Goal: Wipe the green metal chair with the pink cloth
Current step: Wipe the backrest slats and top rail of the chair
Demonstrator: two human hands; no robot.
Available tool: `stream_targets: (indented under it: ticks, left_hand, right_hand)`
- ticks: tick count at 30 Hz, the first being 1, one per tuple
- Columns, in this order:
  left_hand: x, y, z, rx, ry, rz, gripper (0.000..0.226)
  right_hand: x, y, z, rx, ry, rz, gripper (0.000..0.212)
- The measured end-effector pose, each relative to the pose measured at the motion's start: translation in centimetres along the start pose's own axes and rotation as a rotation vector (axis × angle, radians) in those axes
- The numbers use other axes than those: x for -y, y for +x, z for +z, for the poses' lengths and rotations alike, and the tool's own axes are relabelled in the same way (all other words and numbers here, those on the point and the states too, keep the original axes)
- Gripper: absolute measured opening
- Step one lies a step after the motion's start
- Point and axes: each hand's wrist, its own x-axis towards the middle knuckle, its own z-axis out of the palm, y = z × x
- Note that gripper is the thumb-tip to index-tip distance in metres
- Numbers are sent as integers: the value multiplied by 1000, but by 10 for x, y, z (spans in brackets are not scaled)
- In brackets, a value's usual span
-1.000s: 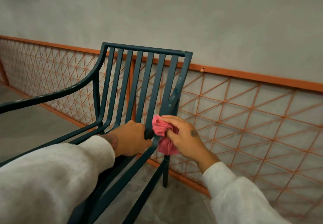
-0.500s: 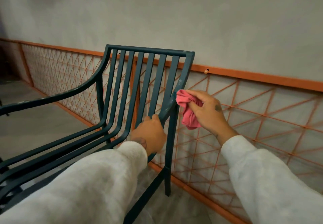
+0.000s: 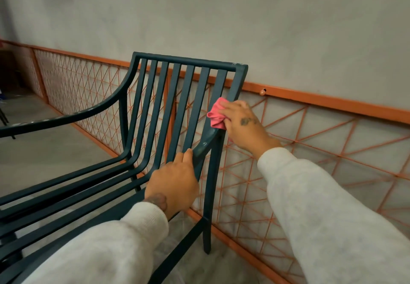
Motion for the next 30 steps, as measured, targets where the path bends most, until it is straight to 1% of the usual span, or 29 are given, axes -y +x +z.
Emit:
stream_targets:
  ticks: [3, 6, 8, 9, 11, 13, 15, 17, 19, 21, 22, 23, 26, 28, 30]
  left_hand:
    - [2, 4, -1, 1, -97, -33, 49]
    - [6, 10, -3, -4, -207, -93, 25]
    - [9, 13, -5, 9, -216, -115, 8]
    - [10, 14, -7, 28, -217, -117, 4]
    - [13, 16, -11, 64, -217, -112, 20]
    - [15, 17, -14, 81, -224, -113, 27]
    - [16, 16, -15, 86, -201, -122, 28]
    - [16, 15, -15, 97, -171, -138, 22]
    - [17, 15, -16, 109, -184, -156, 15]
    - [16, 15, -17, 130, -207, -164, 17]
    - [16, 15, -17, 145, -216, -163, 18]
    - [16, 16, -17, 159, -221, -163, 18]
    - [17, 16, -18, 179, -233, -163, 15]
    - [18, 16, -18, 165, -241, -152, 10]
    - [17, 15, -18, 140, -228, -124, 11]
  right_hand:
    - [17, -27, 20, 11, 75, -70, 36]
    - [32, -48, 29, 46, 162, -101, 37]
    - [38, -57, 29, 82, 213, -128, 37]
    - [39, -61, 27, 102, 228, -146, 37]
    - [41, -64, 25, 151, 239, -183, 38]
    - [39, -64, 23, 203, 239, -222, 40]
    - [35, -61, 22, 227, 229, -256, 43]
    - [25, -52, 21, 212, 184, -252, 45]
    - [11, -36, 20, 160, 35, -205, 50]
    - [0, -18, 16, 97, -124, -138, 54]
    - [-4, -10, 15, 68, -158, -106, 54]
    - [-3, -4, 15, 46, -156, -72, 52]
    - [17, -12, 26, 26, -43, 20, 46]
    - [38, -34, 41, 0, 47, -20, 41]
    - [52, -57, 50, 17, 196, -49, 39]
